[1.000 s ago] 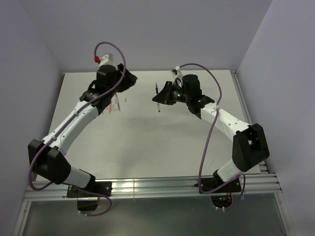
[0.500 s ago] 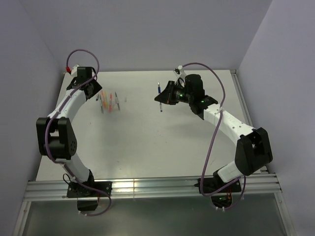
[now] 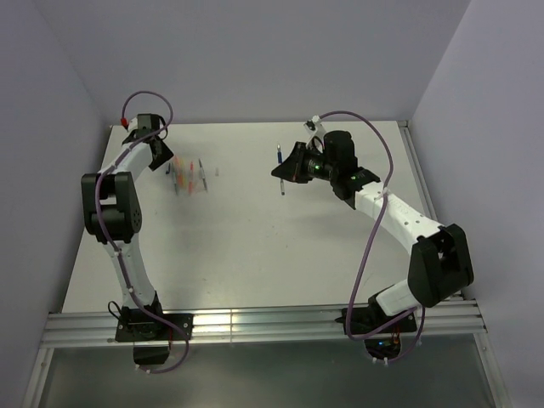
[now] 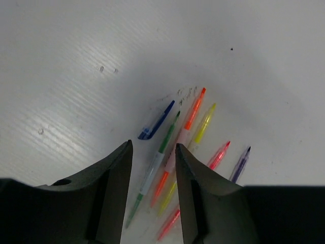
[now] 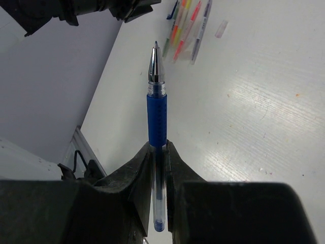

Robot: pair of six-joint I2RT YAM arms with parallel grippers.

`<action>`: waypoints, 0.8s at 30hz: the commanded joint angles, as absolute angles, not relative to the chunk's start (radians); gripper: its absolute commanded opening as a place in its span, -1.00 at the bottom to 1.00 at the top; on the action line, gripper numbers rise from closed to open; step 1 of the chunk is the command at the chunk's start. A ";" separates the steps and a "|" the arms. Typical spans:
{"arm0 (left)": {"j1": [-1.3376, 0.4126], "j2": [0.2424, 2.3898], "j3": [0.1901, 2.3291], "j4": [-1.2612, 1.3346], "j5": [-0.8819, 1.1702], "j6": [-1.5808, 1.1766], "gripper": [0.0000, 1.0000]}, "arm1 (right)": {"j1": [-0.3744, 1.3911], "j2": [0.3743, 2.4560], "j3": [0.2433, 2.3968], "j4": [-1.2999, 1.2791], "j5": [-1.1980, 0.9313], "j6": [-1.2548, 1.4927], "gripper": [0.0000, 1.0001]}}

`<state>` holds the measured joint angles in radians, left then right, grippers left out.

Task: Insert the pens into the pen caps
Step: Pick up the pen from the corner of the board, then pick up the pen cap from the center of the board.

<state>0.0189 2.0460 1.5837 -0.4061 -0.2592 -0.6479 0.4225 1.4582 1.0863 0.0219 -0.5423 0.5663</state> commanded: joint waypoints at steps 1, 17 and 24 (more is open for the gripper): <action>0.032 2.089 1.652 -0.403 -0.265 -0.617 -0.12 | 0.413 1.408 1.088 0.041 -0.545 0.546 -1.00; 0.034 2.177 1.740 -0.414 -0.247 -0.578 -0.11 | 0.405 1.404 1.077 0.040 -0.542 0.545 -1.00; 0.034 2.203 1.767 -0.422 -0.247 -0.572 -0.13 | 0.400 1.396 1.075 0.034 -0.535 0.540 -1.00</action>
